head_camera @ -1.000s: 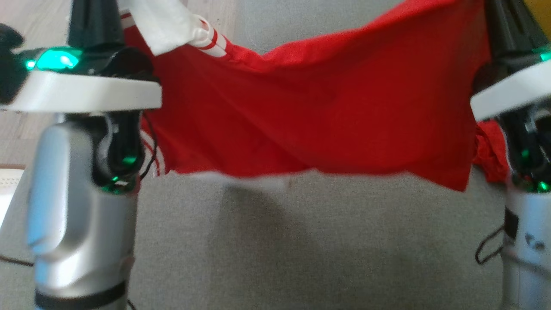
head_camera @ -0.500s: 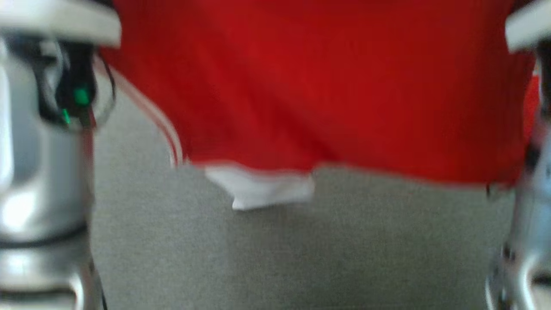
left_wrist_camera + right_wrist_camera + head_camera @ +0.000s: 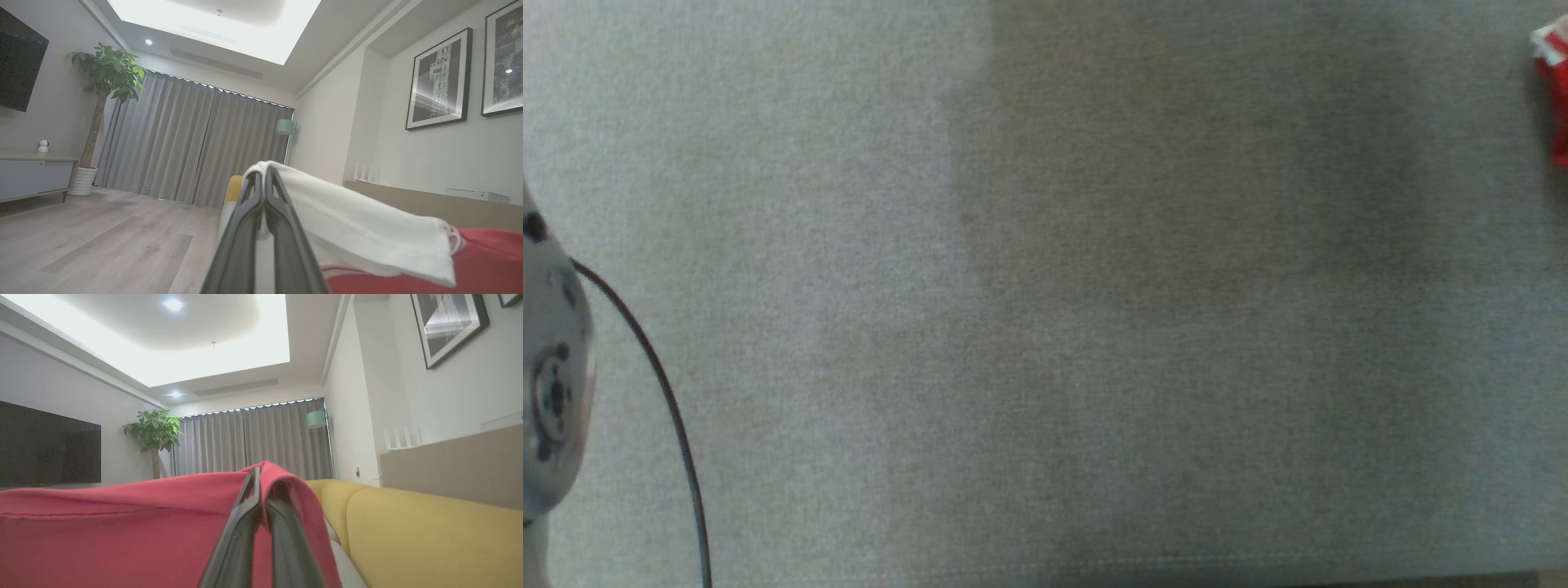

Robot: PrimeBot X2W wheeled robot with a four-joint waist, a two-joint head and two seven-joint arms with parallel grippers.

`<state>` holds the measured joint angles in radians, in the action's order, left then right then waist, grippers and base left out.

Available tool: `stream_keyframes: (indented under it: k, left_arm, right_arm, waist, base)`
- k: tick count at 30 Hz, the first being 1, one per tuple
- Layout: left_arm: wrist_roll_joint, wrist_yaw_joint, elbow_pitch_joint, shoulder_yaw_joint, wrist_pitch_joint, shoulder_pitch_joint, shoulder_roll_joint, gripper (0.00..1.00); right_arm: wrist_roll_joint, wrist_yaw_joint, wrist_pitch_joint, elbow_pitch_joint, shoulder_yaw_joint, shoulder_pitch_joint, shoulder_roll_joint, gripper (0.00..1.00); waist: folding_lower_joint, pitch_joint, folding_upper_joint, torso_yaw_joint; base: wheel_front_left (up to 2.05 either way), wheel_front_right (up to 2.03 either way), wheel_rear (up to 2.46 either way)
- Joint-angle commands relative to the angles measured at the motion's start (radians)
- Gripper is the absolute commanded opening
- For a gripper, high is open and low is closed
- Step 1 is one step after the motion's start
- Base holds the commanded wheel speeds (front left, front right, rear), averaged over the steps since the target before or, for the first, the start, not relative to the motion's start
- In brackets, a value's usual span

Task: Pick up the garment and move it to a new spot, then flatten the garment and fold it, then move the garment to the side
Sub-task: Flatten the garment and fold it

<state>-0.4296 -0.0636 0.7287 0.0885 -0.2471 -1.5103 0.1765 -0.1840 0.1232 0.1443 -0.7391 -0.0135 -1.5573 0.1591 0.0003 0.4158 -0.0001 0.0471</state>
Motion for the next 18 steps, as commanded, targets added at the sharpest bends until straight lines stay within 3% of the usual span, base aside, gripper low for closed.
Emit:
stream_keyframes:
  k: [1,6,11,15,18]
  left_arm:
    - [0.007,-0.015,-0.004,-0.016,-0.009,-0.058,0.039,0.0]
    - [0.014,-0.049,-0.006,-0.021,-0.014,-0.018,-0.001,0.0]
    - [0.033,-0.064,-0.053,-0.008,-0.014,0.179,-0.032,0.0]
    - [0.028,-0.066,-0.089,0.026,-0.015,0.378,-0.036,0.0]
    - [0.009,-0.067,-0.124,0.075,-0.015,0.525,-0.008,0.0]
  right_arm:
    - [-0.017,0.008,0.05,-0.026,-0.003,-0.042,-0.027,0.0]
    - [-0.095,0.008,0.103,-0.143,-0.062,-0.01,-0.041,0.0]
    - [-0.198,0.008,0.112,-0.202,-0.158,0.156,-0.052,0.0]
    - [-0.299,0.008,0.054,-0.223,-0.267,0.317,-0.041,0.0]
    - [-0.384,0.008,-0.012,-0.198,-0.342,0.432,-0.011,0.0]
  waist:
    - [-0.0003,0.023,0.0001,0.015]
    - [-0.0003,0.05,0.0001,0.024]
    - [-0.0003,0.032,0.0001,0.033]
    - [-0.0003,-0.005,0.0001,0.044]
    - [-0.0003,-0.045,0.0001,0.044]
  base:
    - [0.0,0.0,0.0]
    - [0.0,0.0,0.0]
    - [0.0,0.0,0.0]
    - [0.0,0.0,0.0]
    - [0.0,0.0,0.0]
